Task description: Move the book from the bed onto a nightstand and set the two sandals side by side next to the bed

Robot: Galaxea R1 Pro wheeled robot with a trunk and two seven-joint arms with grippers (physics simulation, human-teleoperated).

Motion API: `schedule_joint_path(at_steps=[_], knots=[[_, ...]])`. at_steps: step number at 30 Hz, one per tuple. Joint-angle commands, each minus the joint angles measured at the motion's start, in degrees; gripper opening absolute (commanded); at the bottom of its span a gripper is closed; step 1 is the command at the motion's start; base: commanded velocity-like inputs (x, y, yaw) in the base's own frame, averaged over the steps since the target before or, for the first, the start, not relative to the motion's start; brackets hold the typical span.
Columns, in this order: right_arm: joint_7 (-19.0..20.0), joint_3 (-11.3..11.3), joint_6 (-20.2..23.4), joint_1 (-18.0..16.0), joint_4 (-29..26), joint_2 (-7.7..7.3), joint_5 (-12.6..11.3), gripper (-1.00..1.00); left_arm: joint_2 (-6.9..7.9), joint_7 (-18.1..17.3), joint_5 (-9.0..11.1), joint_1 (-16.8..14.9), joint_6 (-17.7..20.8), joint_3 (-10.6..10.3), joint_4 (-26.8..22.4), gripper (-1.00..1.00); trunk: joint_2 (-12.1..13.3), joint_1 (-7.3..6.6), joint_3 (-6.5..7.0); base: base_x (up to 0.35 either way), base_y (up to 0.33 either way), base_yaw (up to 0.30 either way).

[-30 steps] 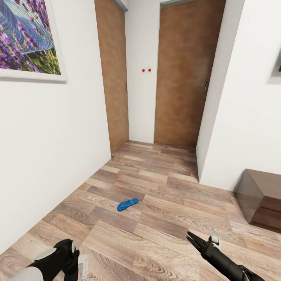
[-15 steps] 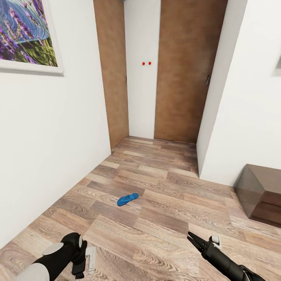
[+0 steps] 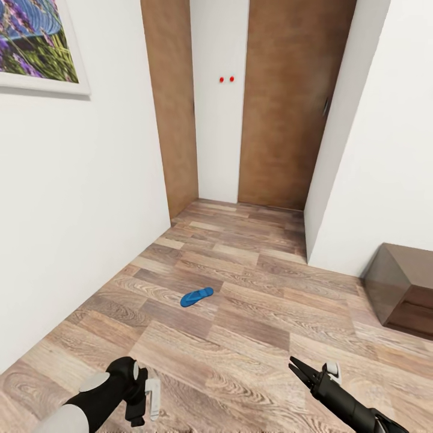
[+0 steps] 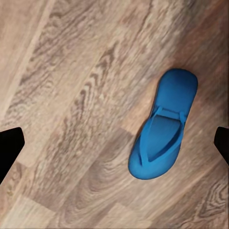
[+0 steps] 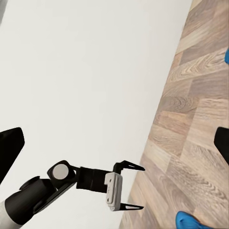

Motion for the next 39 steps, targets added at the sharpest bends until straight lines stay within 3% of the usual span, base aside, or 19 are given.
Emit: schedule_joint_path(at_steps=[1,39], knots=[[0.23,-0.05,0.59,-0.03,-0.02,0.01,-0.15,1.00,0.00,-0.19,0.06,-0.03,0.47,-0.32,-0.15,1.00,-0.04,0.01,-0.28,0.000,0.000,0.000],[0.67,-0.04,0.51,-0.03,-0.11,0.04,-0.19,1.00,0.05,-0.21,0.11,-0.03,0.61,-0.21,-0.95,1.00,-0.55,0.99,-8.70,0.000,0.000,0.000]])
